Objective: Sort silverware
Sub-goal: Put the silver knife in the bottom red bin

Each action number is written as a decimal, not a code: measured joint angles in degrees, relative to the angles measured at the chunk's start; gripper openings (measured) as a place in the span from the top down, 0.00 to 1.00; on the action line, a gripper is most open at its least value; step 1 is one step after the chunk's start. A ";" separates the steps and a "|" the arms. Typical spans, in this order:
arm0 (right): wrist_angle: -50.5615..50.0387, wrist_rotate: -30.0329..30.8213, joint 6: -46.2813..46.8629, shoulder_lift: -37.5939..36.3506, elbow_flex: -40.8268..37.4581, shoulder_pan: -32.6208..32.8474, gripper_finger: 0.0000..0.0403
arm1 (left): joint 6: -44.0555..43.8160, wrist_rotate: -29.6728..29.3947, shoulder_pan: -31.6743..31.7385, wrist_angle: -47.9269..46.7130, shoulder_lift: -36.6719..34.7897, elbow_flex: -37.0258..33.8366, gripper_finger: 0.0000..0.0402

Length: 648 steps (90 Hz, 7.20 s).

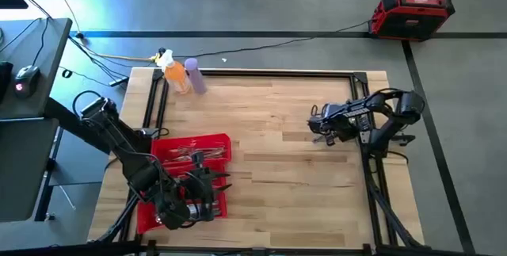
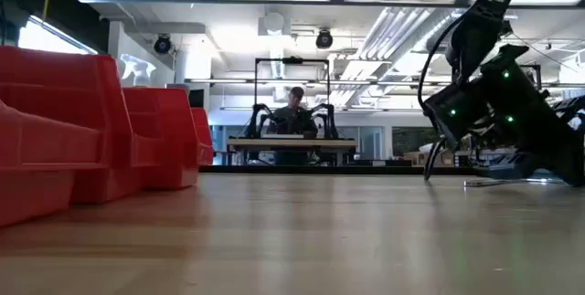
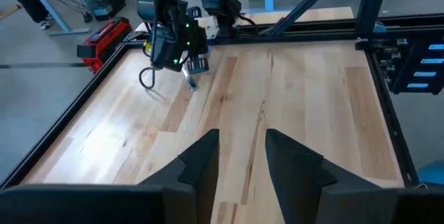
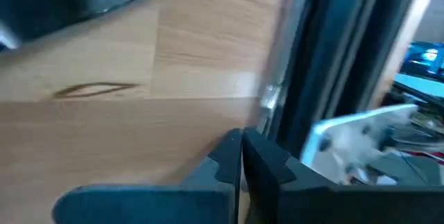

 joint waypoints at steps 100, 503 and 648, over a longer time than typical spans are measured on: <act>-3.04 -1.29 -5.08 4.36 2.74 5.30 1.00 | 0.57 0.19 0.33 -0.04 0.02 0.00 0.75; 80.84 6.58 10.23 -1.71 -3.19 40.52 0.55 | 30.08 34.48 33.07 41.88 43.50 0.20 1.00; 58.33 10.26 21.57 -12.20 -3.21 53.76 0.55 | 23.63 35.96 30.65 21.45 34.71 0.04 1.00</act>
